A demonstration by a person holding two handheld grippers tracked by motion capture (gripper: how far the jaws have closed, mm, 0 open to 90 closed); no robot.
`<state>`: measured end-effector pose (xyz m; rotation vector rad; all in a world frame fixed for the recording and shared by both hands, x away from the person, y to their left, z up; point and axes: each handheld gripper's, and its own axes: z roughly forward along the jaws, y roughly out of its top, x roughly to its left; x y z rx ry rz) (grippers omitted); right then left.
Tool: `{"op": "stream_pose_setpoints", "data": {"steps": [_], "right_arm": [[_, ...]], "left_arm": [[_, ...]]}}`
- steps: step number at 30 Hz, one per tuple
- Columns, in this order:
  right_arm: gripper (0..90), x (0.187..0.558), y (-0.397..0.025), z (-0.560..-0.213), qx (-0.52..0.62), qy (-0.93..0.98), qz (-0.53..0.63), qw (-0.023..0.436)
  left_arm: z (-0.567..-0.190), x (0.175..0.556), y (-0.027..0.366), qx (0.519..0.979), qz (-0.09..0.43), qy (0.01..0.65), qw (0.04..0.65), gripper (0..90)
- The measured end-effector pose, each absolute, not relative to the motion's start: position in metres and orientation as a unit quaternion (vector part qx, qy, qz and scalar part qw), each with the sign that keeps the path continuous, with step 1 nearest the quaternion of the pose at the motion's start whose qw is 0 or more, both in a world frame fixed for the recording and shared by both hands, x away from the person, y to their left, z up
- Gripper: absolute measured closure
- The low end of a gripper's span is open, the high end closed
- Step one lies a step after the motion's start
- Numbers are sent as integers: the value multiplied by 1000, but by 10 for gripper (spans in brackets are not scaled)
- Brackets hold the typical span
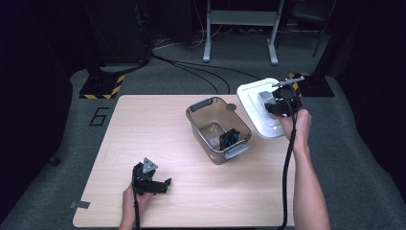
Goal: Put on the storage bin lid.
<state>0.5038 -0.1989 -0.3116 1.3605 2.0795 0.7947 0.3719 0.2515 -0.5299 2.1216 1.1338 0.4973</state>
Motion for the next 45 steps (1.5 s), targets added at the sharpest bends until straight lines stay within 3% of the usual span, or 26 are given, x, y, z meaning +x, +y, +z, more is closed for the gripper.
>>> {"op": "stream_pose_setpoints", "data": {"steps": [22,45], "right_arm": [[668,507,-142,-308,452,801,333,207],[666,516,-82,-332,425,834,317,152]], "left_arm": [[-529,371,252,816,188,434,333,20],[-529,372,252,817,190,431,333,20]]}}
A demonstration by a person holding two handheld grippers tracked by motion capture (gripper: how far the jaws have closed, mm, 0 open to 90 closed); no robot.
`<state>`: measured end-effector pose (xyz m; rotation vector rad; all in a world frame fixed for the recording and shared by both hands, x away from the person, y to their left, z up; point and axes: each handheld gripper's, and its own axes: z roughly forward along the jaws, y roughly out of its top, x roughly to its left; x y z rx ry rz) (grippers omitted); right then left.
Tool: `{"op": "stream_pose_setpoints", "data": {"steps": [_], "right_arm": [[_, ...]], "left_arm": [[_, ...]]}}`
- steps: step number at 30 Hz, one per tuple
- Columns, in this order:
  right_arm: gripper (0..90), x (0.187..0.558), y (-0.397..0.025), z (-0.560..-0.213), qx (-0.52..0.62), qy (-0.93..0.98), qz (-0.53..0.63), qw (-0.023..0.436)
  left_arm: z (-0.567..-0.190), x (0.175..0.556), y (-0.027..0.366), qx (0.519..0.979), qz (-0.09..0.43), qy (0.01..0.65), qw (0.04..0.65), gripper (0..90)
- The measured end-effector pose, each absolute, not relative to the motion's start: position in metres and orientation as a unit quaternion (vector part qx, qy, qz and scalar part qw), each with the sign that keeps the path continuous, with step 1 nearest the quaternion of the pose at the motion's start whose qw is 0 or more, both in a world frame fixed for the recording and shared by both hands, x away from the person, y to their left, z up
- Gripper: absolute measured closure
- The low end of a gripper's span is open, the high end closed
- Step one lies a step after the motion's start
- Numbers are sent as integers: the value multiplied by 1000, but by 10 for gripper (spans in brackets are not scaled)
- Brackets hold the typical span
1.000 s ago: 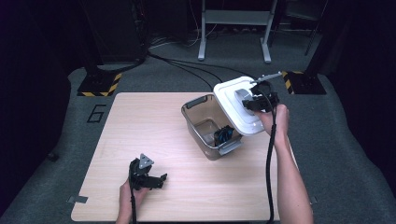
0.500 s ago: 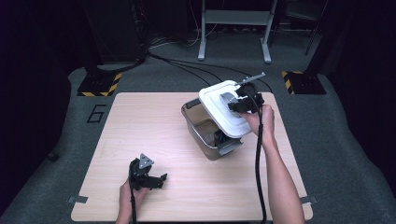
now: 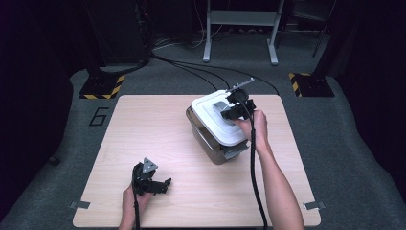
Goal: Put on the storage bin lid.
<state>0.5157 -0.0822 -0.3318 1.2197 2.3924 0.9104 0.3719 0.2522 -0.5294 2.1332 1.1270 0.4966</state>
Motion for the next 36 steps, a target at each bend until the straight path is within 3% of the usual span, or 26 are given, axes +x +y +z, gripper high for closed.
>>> {"op": "stream_pose_setpoints", "data": {"steps": [21,30,36], "right_arm": [[657,508,-49,-348,434,839,289,154],[522,502,-52,-342,428,836,301,167],[365,498,-62,-339,433,829,311,172]], "left_arm": [[-530,372,252,814,190,435,335,21],[-530,371,251,812,191,437,337,21],[-530,371,251,810,191,438,339,21]]}}
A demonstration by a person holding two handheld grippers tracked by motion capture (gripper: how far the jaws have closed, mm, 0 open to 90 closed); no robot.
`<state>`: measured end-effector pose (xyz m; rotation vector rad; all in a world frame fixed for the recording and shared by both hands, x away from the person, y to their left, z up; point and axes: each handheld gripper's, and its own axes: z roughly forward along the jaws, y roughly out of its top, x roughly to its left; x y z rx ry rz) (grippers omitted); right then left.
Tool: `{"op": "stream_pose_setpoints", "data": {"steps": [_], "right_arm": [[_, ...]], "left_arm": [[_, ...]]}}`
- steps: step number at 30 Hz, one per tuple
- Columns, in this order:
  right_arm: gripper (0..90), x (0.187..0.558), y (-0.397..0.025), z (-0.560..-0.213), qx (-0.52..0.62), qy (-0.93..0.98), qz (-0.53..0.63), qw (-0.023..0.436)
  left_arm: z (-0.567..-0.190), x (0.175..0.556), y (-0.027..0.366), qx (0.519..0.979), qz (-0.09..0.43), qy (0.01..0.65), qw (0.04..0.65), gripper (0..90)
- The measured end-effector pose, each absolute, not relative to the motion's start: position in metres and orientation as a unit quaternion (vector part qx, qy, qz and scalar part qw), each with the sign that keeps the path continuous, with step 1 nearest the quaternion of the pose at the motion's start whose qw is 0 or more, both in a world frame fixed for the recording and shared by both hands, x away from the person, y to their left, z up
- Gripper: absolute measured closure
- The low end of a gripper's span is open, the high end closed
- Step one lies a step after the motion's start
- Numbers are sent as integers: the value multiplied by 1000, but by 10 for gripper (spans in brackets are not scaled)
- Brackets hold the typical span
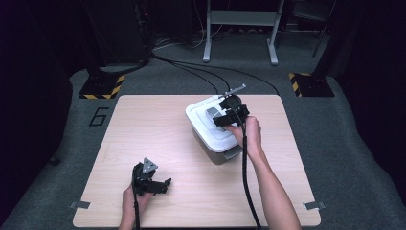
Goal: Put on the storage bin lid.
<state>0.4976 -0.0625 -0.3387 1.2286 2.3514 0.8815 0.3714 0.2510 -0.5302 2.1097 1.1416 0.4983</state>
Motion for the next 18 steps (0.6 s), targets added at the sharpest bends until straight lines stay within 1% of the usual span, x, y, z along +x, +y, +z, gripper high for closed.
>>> {"op": "stream_pose_setpoints", "data": {"steps": [9,12,18], "right_arm": [[221,488,-80,-336,435,821,322,182],[158,481,-88,-334,431,820,328,183],[136,470,-99,-332,425,821,333,183]], "left_arm": [[-530,371,251,810,191,438,339,21],[-530,372,251,810,192,437,339,21],[-530,372,252,814,190,434,335,21]]}}
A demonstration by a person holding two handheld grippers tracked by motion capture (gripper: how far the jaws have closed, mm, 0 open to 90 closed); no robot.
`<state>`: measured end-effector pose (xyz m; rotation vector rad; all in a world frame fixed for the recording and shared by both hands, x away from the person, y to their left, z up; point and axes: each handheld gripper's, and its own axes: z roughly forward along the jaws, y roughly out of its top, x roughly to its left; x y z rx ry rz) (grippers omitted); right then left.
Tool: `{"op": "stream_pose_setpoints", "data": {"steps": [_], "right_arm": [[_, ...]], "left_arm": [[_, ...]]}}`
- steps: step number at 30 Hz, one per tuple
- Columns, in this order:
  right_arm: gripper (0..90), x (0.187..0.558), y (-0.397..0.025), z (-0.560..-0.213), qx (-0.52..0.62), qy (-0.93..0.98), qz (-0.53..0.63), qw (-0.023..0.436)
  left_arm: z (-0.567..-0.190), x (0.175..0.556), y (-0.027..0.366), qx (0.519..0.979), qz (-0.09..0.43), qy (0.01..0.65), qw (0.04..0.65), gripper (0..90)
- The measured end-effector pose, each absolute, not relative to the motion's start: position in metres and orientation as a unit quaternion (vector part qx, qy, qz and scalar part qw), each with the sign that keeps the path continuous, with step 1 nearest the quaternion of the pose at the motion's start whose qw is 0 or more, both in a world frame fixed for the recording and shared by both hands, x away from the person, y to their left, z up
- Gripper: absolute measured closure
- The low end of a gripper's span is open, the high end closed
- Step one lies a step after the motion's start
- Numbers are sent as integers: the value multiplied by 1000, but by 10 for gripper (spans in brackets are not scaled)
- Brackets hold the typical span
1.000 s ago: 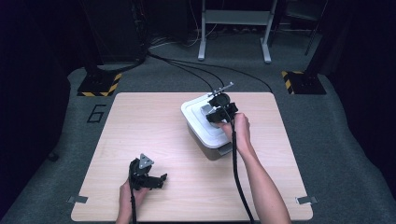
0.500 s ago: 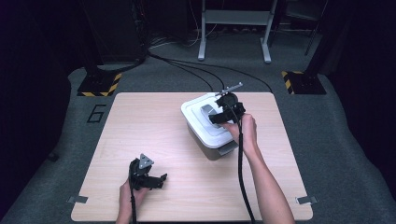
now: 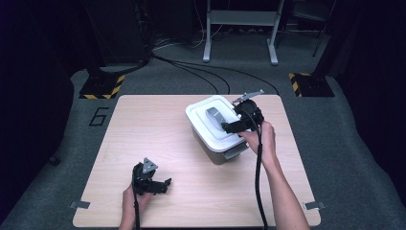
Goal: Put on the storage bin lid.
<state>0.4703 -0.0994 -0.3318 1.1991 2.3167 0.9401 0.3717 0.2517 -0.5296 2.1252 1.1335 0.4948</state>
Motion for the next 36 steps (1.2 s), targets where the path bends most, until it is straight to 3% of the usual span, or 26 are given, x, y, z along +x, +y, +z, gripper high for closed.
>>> {"op": "stream_pose_setpoints", "data": {"steps": [18,36], "right_arm": [[63,424,-161,-353,449,801,334,211],[56,389,-216,-443,507,778,316,195]], "left_arm": [[-530,372,250,809,192,439,341,21],[-531,372,250,808,193,439,342,21]]}}
